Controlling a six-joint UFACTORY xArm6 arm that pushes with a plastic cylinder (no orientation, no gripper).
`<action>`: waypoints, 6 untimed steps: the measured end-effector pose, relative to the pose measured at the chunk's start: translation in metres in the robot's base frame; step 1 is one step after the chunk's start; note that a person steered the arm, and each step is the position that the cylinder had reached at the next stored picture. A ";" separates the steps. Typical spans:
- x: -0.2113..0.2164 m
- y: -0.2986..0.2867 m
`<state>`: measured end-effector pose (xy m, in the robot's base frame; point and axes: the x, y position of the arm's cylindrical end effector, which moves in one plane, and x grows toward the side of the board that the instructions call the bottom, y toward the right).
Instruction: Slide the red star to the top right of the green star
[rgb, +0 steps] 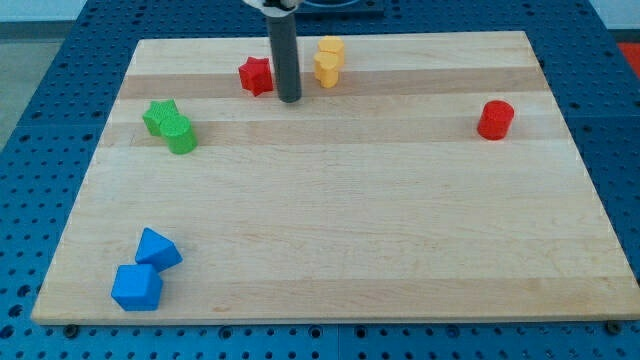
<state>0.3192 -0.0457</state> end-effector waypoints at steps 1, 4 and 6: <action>-0.001 0.008; -0.043 -0.043; -0.044 -0.081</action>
